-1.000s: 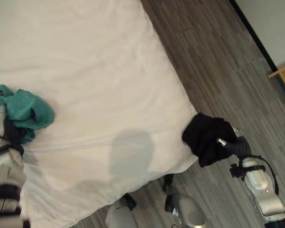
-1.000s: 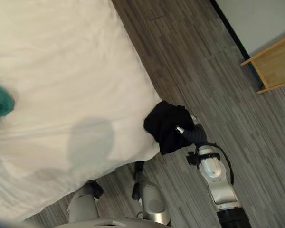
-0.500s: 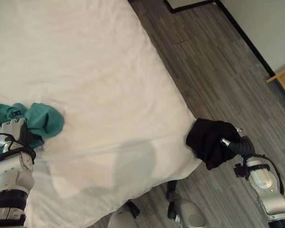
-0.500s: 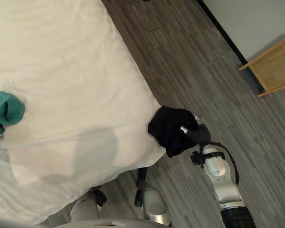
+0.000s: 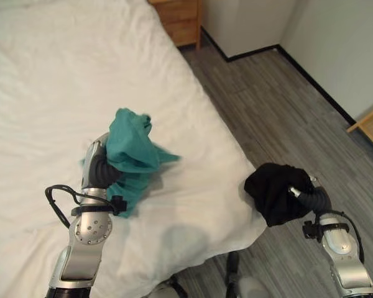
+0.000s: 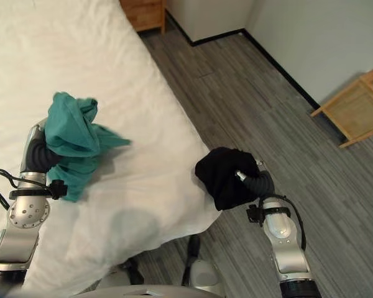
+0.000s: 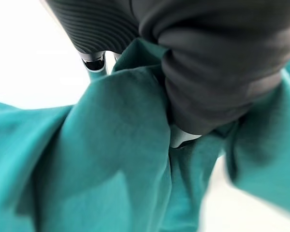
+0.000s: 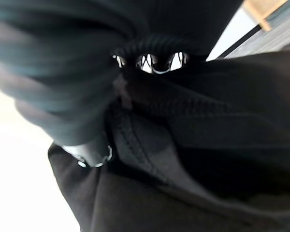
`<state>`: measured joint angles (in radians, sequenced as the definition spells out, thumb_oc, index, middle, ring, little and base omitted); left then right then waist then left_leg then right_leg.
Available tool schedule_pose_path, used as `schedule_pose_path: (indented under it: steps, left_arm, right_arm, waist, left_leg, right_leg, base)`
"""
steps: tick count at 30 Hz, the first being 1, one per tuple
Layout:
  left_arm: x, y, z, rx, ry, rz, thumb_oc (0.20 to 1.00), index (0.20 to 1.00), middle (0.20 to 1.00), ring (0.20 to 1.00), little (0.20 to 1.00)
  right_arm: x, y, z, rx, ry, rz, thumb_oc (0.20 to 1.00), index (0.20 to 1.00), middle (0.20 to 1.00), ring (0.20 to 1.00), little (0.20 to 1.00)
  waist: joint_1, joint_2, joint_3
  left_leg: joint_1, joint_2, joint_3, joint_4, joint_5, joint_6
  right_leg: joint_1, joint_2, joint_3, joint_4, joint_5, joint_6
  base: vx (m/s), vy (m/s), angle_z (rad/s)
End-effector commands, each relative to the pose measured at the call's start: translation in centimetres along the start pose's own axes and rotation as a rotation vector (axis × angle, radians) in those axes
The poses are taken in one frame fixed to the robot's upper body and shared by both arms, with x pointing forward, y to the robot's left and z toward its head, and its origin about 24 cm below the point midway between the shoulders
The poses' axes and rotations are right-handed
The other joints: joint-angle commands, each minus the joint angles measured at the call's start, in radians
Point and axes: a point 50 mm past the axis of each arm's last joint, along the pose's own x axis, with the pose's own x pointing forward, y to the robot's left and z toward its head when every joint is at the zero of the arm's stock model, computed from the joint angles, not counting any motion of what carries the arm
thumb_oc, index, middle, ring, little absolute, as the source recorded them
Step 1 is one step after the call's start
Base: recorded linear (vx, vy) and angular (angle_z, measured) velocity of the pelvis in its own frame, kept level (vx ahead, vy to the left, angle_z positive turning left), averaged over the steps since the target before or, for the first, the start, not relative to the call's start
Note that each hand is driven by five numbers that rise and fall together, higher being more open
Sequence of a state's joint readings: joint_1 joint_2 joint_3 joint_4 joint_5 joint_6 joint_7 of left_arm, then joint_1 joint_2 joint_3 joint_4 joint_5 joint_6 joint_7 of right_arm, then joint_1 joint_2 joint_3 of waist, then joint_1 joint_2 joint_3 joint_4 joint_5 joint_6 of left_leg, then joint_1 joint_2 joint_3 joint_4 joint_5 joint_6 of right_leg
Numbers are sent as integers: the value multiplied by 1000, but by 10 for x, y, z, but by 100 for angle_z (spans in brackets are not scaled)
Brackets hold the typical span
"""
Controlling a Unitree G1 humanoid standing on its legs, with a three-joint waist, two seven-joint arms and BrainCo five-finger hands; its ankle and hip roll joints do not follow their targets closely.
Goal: Pick up bed clothes into laundry basket.
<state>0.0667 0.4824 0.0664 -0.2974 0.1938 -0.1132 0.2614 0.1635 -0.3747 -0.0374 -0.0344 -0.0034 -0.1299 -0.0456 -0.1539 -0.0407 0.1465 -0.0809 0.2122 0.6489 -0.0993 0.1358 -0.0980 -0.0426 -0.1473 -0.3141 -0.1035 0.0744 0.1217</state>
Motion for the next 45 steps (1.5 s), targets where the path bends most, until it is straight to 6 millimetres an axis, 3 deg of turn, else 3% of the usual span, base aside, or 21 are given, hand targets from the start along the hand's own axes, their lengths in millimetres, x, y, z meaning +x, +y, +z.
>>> schedule_pose_path:
  steps: [1,3,9,14,16,17,21,22,24,26,28,29,31,33,36,37,38,40,41,43,45]
  left_arm:
    - [18,-4,-1,-126,-44,93,200,200,200,200,200]
    - [25,-4,4,-115,-77,95,200,200,200,200,200]
    - [27,-9,29,-289,-166,108,200,200,200,200,200]
    - [17,-24,37,-512,-144,81,200,200,200,200,200]
    - [17,-24,37,-515,-143,81,200,200,200,200,200]
    - [11,-38,38,-600,-117,13,200,200,200,200,200]
    - [-2,-67,33,-692,-23,-106,200,200,200,200,200]
    - [-6,-74,30,-719,17,-125,200,200,200,200,200]
    - [-13,-84,23,-731,77,-158,200,200,200,200,200]
    - [-24,-91,11,-767,167,-167,200,200,200,200,200]
    - [-31,-92,4,-790,204,-171,200,200,200,200,200]
    - [-35,-93,0,-798,233,-170,200,200,200,200,200]
    - [-44,-96,-3,-859,283,-183,200,200,200,200,200]
    - [-48,-99,-4,-906,318,-190,200,200,200,200,200]
    - [-52,-99,-5,-913,330,-201,200,200,200,200,200]
    - [-54,-101,-5,-908,344,-227,200,200,200,200,200]
    - [-55,-102,-5,-909,345,-227,200,200,200,200,200]
    - [-53,-100,-7,-905,353,-208,200,200,200,200,200]
    - [-53,-100,-7,-899,352,-208,200,200,200,200,200]
    - [-54,-93,-14,-858,373,-168,200,200,200,200,200]
    - [-55,-91,-18,-811,381,-169,200,200,200,200,200]
  right_arm:
    - [10,-22,36,-51,-202,-127,200,200,200,200,200]
    - [9,-25,39,-74,-225,-135,200,200,200,200,200]
    - [22,-26,61,-93,-325,-172,200,200,200,200,200]
    - [38,-12,98,-100,-493,-122,200,200,200,200,200]
    - [38,-12,98,-103,-492,-122,200,200,200,200,200]
    - [37,-9,108,-109,-539,-110,200,200,200,200,200]
    - [29,-13,114,-179,-585,-120,200,200,200,200,200]
    - [28,-14,114,-186,-592,-124,200,200,200,200,200]
    - [27,-10,119,-229,-616,-102,200,200,200,200,200]
    - [26,-6,115,-288,-602,-73,200,200,200,200,200]
    - [27,-1,115,-317,-603,-60,200,200,200,200,200]
    - [29,2,115,-321,-601,-52,200,200,200,200,200]
    - [34,7,116,-327,-600,-59,200,200,200,200,200]
    - [37,9,117,-333,-602,-65,200,200,200,200,200]
    - [39,14,119,-327,-608,-58,200,200,200,200,200]
    - [42,12,118,-331,-602,-71,200,200,200,200,200]
    - [42,12,118,-332,-601,-71,200,200,200,200,200]
    - [44,9,119,-342,-595,-84,200,200,200,200,200]
    - [46,11,118,-349,-588,-67,200,200,200,200,200]
    - [49,17,117,-373,-586,-42,200,200,200,200,200]
    - [49,20,113,-391,-570,-32,200,200,200,200,200]
  waist:
    - [-44,11,-33]
    - [-62,24,-44]
    - [-41,42,-79]
    - [32,66,-94]
    - [39,70,-94]
    - [35,73,-89]
    - [13,105,-73]
    - [16,109,-59]
    - [38,111,-35]
    - [84,83,-7]
    - [119,52,1]
    - [146,29,12]
    - [202,9,35]
    - [233,0,45]
    - [262,-2,41]
    - [275,12,22]
    - [278,10,22]
    - [274,19,7]
    - [275,32,-11]
    - [331,16,-30]
    - [352,-19,-25]
  left_leg:
    - [89,20,34,17,-29,-31]
    - [125,31,84,18,-29,-31]
    - [195,70,194,24,-4,-50]
    - [242,147,300,32,69,-104]
    - [247,152,307,32,74,-110]
    - [273,174,319,35,91,-121]
    - [299,277,346,120,232,-164]
    - [292,317,327,183,297,-164]
    - [273,360,206,302,321,-164]
    - [174,301,-57,487,197,-153]
    - [91,182,-248,606,41,-93]
    - [40,109,-294,653,2,-49]
    - [-96,2,-366,711,-93,-8]
    - [-169,-33,-346,642,-121,17]
    - [-195,-62,-284,471,-107,25]
    - [-195,-25,-127,195,-36,-10]
    - [-177,-39,-120,161,-27,-8]
    - [-166,-8,14,76,-6,7]
    - [-119,-21,44,26,-16,30]
    - [-119,-61,-12,22,-1,61]
    - [-85,-103,-35,21,-6,96]
  right_leg:
    - [62,-90,-40,50,-11,95]
    - [62,-111,-72,85,2,99]
    - [104,-190,-238,135,26,96]
    - [132,-234,-415,103,45,93]
    - [131,-228,-409,101,43,89]
    - [119,-210,-406,103,11,71]
    - [132,-112,-365,68,-68,22]
    - [141,-79,-346,49,-86,10]
    - [159,-22,-293,25,-131,-23]
    - [167,22,-208,22,-172,-62]
    - [152,47,-96,19,-189,-72]
    - [153,49,-61,16,-176,-79]
    - [180,69,42,18,-189,-79]
    - [209,74,78,16,-201,-74]
    - [234,81,95,16,-219,-55]
    - [301,108,57,16,-259,-25]
    - [303,101,59,16,-261,-20]
    - [339,121,20,18,-279,-3]
    - [356,127,11,28,-285,13]
    - [369,104,-5,128,-247,43]
    - [328,51,-29,328,-164,122]
  base:
    - [20,40,-20]
    - [-32,-9,-53]
    - [-67,-126,-106]
    - [-82,-299,-111]
    - [7,-281,-125]
    - [85,-503,-97]
    - [131,-494,-91]
    - [208,-473,-28]
    - [273,-514,-80]
    - [302,-544,-130]
    - [239,-392,-166]
    - [174,-229,-263]
    - [303,-190,-234]
    - [338,-48,-113]
    - [414,55,-133]
    - [552,73,-75]
    - [699,80,-20]
    - [413,77,-9]
    - [565,142,-2]
    - [614,122,28]
    - [547,51,-10]
